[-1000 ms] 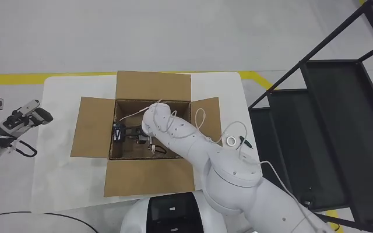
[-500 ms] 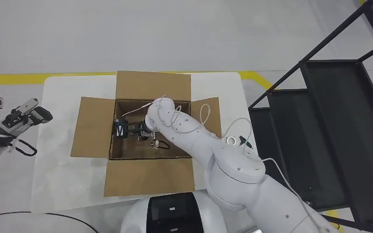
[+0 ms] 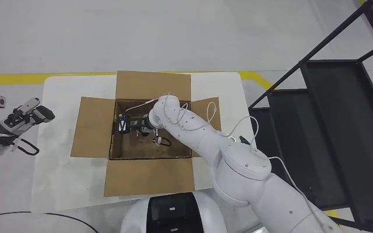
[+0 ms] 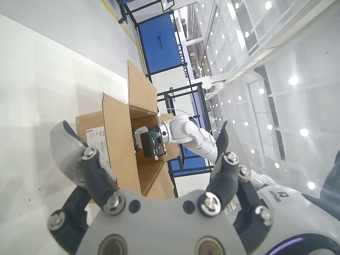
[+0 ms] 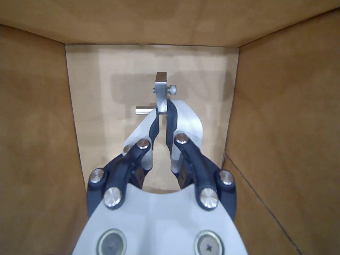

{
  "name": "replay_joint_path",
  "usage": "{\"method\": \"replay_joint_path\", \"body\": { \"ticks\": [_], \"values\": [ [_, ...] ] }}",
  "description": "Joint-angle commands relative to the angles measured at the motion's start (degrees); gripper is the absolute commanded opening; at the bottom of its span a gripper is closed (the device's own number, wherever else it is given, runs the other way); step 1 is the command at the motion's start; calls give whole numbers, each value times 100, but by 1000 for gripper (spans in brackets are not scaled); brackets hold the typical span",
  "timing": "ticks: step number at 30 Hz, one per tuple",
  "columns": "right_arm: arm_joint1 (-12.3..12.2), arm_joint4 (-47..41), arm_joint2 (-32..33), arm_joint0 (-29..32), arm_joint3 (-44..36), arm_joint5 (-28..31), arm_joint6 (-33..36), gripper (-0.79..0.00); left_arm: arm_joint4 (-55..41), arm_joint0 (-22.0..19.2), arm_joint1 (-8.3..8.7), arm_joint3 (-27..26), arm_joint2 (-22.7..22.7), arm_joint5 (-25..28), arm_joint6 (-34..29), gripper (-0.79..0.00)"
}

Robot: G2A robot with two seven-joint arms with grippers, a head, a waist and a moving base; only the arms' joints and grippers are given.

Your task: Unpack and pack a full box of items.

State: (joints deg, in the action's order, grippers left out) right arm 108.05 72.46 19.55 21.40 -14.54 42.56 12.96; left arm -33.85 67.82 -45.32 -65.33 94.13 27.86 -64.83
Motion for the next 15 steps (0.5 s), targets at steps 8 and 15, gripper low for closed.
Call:
{"method": "replay_joint_path", "body": {
  "ticks": [8, 15],
  "values": [
    [-427, 136, 209, 225, -1177, -305, 319, -785, -25, -31, -16, -38, -16, 14, -60, 0],
    [-570, 125, 334, 336, -1559, -512, 535, -785, -63, -58, -36, -49, -65, 59, -91, 0]
  ]
}}
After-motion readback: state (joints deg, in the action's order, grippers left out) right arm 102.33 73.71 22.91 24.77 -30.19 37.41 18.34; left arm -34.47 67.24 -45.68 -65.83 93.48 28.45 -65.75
